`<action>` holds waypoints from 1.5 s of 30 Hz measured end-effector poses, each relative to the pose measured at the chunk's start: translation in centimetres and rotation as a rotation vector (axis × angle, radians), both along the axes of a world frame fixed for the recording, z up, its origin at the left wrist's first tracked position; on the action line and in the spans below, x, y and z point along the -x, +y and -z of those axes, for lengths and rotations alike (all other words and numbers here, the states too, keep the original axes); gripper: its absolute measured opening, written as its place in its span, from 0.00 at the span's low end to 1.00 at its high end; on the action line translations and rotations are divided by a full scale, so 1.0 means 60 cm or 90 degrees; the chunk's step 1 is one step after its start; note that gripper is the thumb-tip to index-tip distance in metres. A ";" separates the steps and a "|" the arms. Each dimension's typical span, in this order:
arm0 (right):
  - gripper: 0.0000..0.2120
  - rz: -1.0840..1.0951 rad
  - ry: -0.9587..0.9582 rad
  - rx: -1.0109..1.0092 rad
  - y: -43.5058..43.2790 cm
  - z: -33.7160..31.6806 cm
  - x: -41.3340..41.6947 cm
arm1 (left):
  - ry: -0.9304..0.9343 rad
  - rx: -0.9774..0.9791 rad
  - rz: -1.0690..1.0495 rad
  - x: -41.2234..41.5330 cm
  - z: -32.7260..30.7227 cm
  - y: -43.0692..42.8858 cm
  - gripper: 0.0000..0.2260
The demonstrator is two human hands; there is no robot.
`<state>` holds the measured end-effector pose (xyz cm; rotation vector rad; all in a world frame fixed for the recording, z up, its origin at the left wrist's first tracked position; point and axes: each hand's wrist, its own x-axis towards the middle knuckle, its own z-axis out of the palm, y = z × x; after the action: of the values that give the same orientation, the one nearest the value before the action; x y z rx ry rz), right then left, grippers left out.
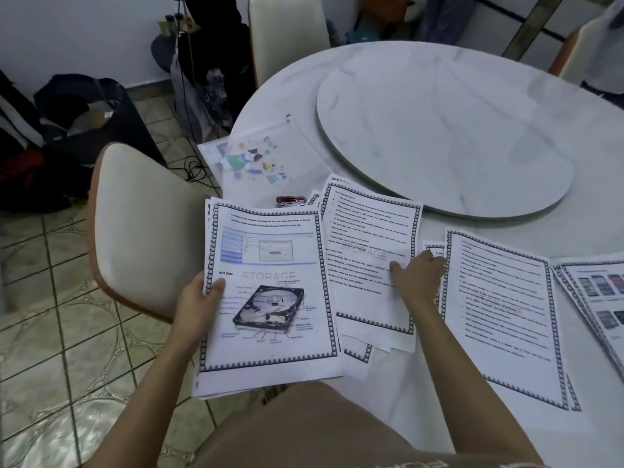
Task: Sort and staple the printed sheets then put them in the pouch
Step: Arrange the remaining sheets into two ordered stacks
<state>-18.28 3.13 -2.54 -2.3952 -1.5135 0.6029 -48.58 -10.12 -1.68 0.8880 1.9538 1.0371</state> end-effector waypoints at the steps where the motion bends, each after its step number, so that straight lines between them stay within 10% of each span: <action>1: 0.31 0.018 0.008 -0.003 0.001 -0.002 0.006 | 0.002 0.001 -0.002 0.000 0.000 -0.003 0.12; 15: 0.11 0.133 0.347 -0.224 0.008 -0.035 -0.061 | 0.036 -0.005 -0.036 -0.014 -0.013 -0.033 0.12; 30: 0.15 0.183 0.193 -0.176 -0.059 -0.064 -0.354 | 0.186 0.001 -0.054 -0.016 -0.021 -0.045 0.13; 45: 0.12 0.169 0.100 -0.240 -0.076 -0.052 -0.356 | 0.167 -0.038 -0.097 -0.047 -0.035 -0.061 0.13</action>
<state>3.09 -1.42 0.59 -2.1499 -1.1051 0.3943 -45.78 -13.81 0.43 0.9602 2.2479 1.1171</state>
